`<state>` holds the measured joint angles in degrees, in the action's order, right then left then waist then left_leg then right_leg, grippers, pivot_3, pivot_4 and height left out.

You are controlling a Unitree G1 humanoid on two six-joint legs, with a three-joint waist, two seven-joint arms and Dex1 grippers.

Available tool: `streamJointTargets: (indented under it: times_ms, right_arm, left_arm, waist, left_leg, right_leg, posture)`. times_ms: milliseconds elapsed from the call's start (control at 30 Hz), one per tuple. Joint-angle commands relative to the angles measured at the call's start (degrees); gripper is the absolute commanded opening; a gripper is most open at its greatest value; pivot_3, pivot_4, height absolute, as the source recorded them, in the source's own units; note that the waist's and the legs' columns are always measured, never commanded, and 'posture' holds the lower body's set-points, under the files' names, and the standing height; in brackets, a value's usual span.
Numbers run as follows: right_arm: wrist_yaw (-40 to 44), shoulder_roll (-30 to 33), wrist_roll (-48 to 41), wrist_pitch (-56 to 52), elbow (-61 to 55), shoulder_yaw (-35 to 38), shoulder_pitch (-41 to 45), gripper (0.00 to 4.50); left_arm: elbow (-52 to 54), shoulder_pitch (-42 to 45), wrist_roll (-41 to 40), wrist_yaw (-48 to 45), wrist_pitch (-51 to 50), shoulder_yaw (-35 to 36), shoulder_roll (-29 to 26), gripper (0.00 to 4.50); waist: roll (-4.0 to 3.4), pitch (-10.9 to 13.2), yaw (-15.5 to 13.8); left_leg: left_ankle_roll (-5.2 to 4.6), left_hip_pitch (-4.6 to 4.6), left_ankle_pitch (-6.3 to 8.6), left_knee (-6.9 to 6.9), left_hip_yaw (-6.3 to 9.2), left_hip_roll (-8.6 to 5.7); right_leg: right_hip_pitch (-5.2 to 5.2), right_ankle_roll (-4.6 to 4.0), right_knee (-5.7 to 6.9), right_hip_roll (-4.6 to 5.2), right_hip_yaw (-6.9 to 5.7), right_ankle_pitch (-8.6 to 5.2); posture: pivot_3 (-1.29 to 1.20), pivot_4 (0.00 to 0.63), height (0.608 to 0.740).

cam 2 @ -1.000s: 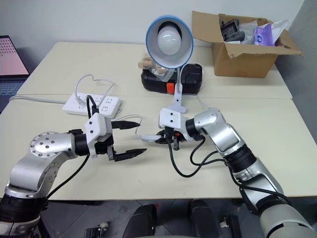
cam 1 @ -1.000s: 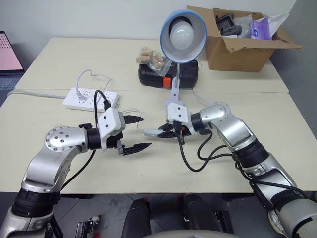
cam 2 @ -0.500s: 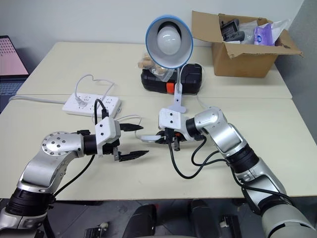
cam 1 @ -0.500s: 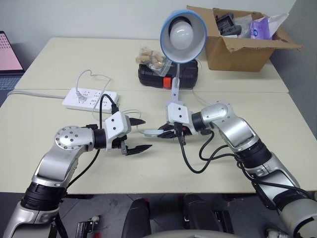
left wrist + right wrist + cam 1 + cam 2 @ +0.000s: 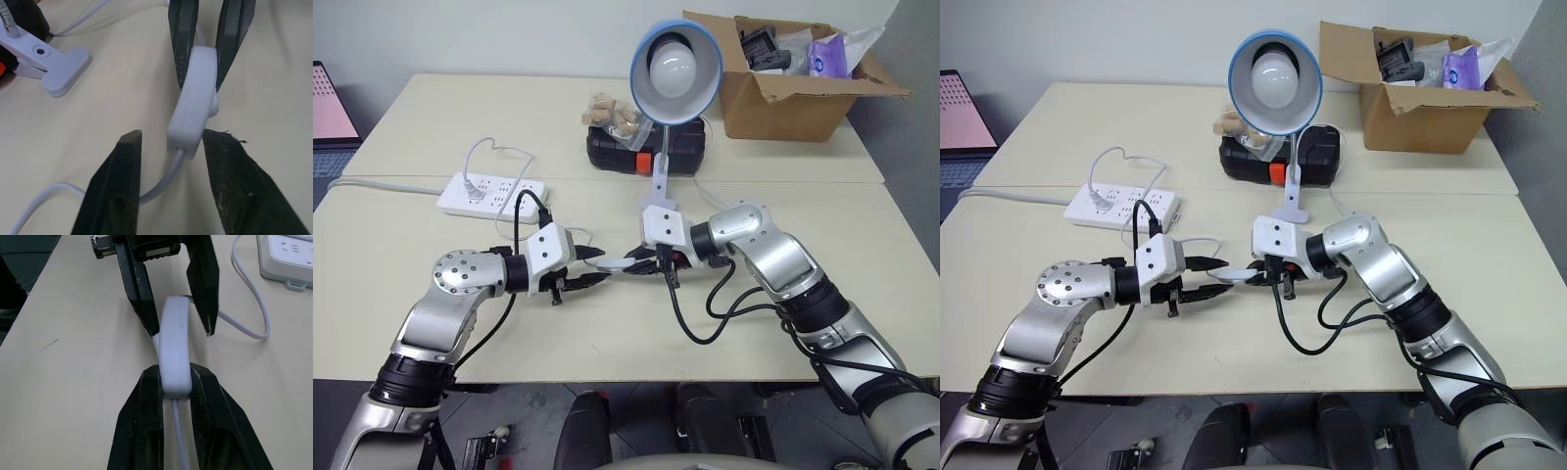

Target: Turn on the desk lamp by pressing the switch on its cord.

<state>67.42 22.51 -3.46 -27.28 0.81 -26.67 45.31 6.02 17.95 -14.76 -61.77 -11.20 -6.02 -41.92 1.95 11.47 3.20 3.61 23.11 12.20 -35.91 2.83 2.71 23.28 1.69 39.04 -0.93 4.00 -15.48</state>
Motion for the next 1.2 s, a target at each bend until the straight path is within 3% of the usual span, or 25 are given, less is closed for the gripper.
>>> streamJointTargets:
  times_ms: [33, 100, 333, 400, 533, 1200]
  right_arm:
    - [0.4, 0.0, -0.8, 1.3, -2.1, 0.3, 0.0, 0.38]
    - [0.6, 0.2, -0.9, 1.6, -2.1, 0.3, 0.0, 0.38]
    - [1.6, 0.6, -1.0, 4.4, -1.5, 0.3, 0.2, 0.38]
    - [1.9, 0.8, -0.9, 4.6, -1.4, 0.3, 0.3, 0.38]
    - [2.3, 1.0, -0.9, 4.7, -1.2, 0.3, 0.4, 0.38]
    - [2.8, 1.1, -0.5, 4.0, -1.5, 0.2, 0.8, 0.38]
  left_arm:
    - [0.1, 1.4, 0.5, -0.4, 1.9, 0.0, 0.3, 1.00]
    - [-0.4, 1.8, 0.7, -0.9, 3.0, 0.0, 0.3, 0.62]
    - [-1.1, 2.7, 0.3, -1.8, 5.1, 0.5, 1.1, 0.55]
    - [-1.4, 3.0, 0.6, -2.0, 5.5, 0.4, 1.1, 1.21]
    - [-0.4, 2.5, 0.3, -4.0, 6.0, 0.0, 0.3, 2.03]
    - [2.1, 2.2, -0.1, -5.6, 0.7, -1.3, 0.2, 2.08]
  waist:
    - [0.00, 0.0, 0.0]
    - [0.00, 0.0, 0.0]
    - [0.00, 0.0, 0.0]
    - [0.00, 0.0, 0.0]
    - [0.00, 0.0, 0.0]
    - [0.00, 0.0, 0.0]
  left_leg:
    - [0.00, 0.01, 0.00, 0.00, 0.00, 0.00]
    - [0.00, 0.00, 0.00, 0.00, 0.01, 0.00]
    - [0.00, 0.00, 0.00, 0.00, 0.00, 0.00]
    - [0.00, 0.00, 0.00, 0.00, 0.00, 0.00]
    - [0.00, 0.00, 0.00, 0.00, 0.02, 0.00]
    - [0.00, 0.00, 0.00, 0.00, 0.02, 0.00]
  right_leg:
    - [0.00, 0.00, 0.00, 0.00, 0.00, 0.00]
    - [0.00, 0.00, 0.00, 0.00, -0.01, 0.00]
    - [0.00, 0.00, 0.00, 0.00, 0.00, 0.00]
    - [0.00, 0.00, 0.00, 0.00, 0.00, 0.00]
    - [0.00, 0.00, 0.01, -0.01, -0.01, 0.00]
    - [0.00, 0.00, 0.01, -0.01, -0.01, 0.00]
  posture:
    - [0.00, 0.150, 0.740]
    - [0.00, 0.150, 0.740]
    - [0.00, 0.150, 0.740]
    - [0.00, 0.150, 0.740]
    - [0.00, 0.150, 0.740]
    - [0.00, 0.150, 0.740]
